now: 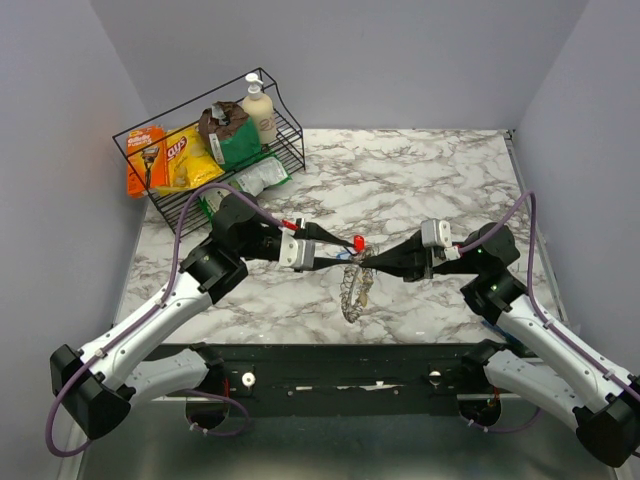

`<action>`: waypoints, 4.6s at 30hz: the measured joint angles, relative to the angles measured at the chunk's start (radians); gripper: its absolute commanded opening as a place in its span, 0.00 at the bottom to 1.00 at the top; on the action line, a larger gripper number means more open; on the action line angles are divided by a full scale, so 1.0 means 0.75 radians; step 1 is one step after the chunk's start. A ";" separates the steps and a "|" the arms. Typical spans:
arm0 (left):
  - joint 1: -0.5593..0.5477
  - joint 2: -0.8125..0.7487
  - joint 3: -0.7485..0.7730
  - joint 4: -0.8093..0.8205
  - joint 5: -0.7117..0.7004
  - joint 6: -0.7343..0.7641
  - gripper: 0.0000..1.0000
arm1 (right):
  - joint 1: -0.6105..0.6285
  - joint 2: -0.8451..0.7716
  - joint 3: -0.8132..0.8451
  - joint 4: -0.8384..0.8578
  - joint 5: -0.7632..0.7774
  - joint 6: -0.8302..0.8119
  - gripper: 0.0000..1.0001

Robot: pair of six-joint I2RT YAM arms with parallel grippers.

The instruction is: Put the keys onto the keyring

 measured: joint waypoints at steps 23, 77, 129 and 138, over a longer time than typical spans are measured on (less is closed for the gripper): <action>0.002 0.061 0.019 -0.049 0.039 -0.011 0.27 | 0.000 0.022 0.000 0.036 0.001 0.011 0.00; 0.238 -0.038 -0.496 0.401 -0.538 -0.172 0.00 | -0.052 0.218 0.028 -0.253 0.968 0.282 0.97; 0.279 -0.180 -0.557 0.434 -0.622 -0.163 0.00 | -0.089 1.176 0.214 -0.461 0.693 0.371 0.39; 0.279 -0.179 -0.557 0.435 -0.620 -0.168 0.00 | -0.089 1.169 0.205 -0.474 0.694 0.375 0.26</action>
